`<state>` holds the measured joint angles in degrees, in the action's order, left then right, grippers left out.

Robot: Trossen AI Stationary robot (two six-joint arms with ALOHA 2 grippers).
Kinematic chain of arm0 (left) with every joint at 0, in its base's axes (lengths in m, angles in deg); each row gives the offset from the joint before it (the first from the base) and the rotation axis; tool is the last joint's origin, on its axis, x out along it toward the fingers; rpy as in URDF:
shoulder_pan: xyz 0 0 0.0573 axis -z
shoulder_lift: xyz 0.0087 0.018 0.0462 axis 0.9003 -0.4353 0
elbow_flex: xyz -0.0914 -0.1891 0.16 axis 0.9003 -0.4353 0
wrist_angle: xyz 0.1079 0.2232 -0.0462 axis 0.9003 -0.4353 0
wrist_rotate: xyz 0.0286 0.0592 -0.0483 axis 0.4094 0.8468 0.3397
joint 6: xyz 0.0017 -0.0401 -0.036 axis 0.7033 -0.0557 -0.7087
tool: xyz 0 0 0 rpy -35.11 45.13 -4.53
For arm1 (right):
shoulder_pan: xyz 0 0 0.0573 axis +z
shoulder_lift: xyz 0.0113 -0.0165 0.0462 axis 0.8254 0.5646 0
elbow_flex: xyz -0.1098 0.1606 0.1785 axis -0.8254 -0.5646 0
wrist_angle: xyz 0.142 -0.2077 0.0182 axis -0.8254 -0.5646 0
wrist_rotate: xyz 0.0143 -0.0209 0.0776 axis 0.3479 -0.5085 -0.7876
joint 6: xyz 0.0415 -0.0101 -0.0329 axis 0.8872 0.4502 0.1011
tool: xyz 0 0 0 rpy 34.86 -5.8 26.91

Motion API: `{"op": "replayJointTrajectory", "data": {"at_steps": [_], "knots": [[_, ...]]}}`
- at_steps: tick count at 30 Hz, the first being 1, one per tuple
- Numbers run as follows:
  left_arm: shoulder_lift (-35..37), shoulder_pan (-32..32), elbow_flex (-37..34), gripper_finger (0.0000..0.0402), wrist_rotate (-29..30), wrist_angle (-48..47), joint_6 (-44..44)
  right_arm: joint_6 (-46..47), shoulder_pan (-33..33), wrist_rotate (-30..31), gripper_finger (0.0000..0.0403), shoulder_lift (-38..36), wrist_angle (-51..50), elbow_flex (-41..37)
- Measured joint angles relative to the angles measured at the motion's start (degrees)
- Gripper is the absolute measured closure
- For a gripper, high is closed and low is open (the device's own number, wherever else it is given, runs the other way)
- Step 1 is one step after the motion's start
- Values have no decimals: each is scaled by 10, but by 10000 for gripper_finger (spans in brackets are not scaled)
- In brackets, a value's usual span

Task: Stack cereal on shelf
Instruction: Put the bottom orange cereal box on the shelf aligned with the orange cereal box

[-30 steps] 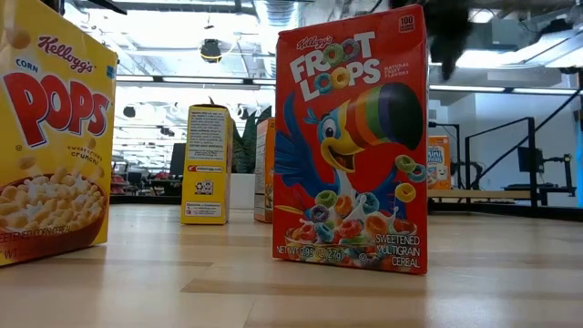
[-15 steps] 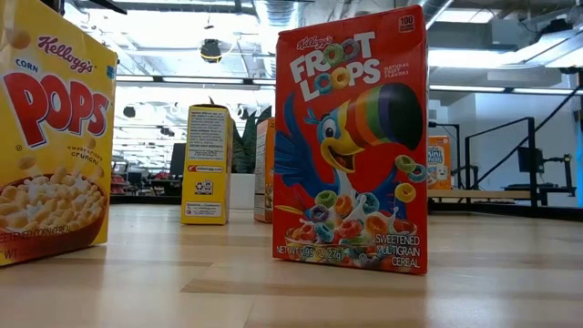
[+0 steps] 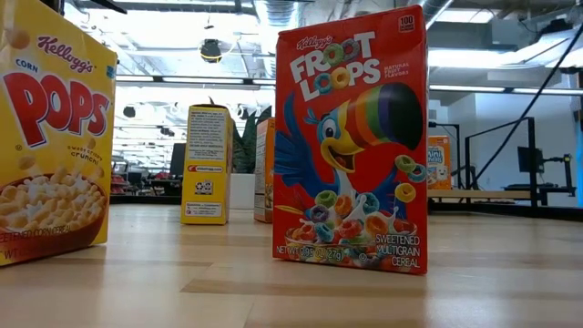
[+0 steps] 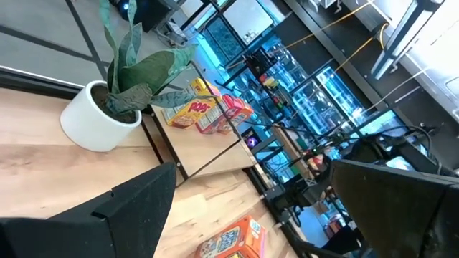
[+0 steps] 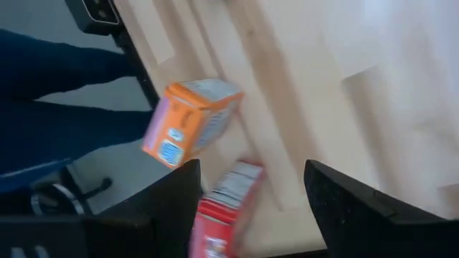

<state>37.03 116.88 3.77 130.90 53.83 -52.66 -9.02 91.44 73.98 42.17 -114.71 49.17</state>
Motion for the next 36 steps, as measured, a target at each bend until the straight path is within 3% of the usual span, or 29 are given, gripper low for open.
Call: {"op": "replayJointTrajectory", "data": {"at_steps": [6,12,20,36], "knots": [[0,0,0,42,-27,-1,3,91,31,-40,127,62,95,15],[0,0,0,42,-47,-12,3,163,55,-18,127,110,62,72],[0,0,0,42,-70,-20,3,181,84,-7,127,181,58,77],[0,0,0,42,-71,-26,-16,215,105,111,127,209,58,76]]}}
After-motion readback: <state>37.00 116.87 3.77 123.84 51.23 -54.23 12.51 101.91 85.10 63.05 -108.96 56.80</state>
